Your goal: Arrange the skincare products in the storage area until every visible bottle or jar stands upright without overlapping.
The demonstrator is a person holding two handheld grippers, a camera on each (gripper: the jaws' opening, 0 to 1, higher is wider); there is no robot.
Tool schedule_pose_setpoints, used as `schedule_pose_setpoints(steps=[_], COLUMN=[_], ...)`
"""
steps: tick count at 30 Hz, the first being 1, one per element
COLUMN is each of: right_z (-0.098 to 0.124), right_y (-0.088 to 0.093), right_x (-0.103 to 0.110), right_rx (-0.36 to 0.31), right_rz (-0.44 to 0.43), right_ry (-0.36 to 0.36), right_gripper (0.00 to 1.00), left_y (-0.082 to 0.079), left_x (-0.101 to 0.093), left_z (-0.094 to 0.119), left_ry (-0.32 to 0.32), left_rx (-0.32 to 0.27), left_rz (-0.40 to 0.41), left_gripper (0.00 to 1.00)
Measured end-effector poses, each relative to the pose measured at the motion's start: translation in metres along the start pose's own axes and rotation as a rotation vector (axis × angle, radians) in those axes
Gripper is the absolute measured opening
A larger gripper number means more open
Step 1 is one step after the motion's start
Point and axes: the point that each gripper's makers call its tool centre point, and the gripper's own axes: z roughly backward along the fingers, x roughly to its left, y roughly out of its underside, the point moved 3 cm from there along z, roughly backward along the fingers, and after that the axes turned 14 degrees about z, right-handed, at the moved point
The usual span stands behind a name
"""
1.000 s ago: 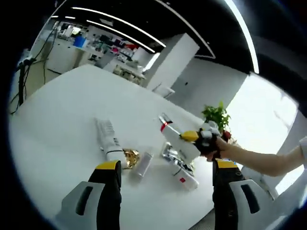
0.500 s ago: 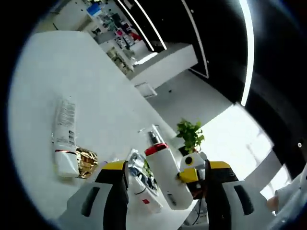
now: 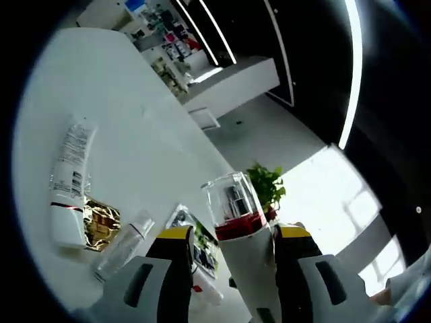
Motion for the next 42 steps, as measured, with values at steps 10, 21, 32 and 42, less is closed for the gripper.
schedule_pose_setpoints(steps=[10,21,32,42], right_z=[0.005,0.020,0.022,0.024], right_y=[0.012,0.025,0.034,0.040], right_x=[0.007,0.000,-0.013,-0.038], right_rx=[0.060,0.122,0.169,0.333], right_rz=[0.171,0.415,0.545,0.744], right_ry=[0.008,0.076,0.128,0.230], right_gripper=[0.27,0.29,0.31,0.31], left_y=[0.011,0.030,0.045,0.055], left_x=[-0.025,-0.040,-0.041,-0.036], left_z=[0.001,-0.001,-0.004,-0.010], left_ry=[0.112,0.155,0.118,0.077], left_rx=[0.061,0.153,0.171,0.191], left_rz=[-0.077,-0.170,-0.369,-0.515], left_gripper=[0.30,0.26,0.26,0.27])
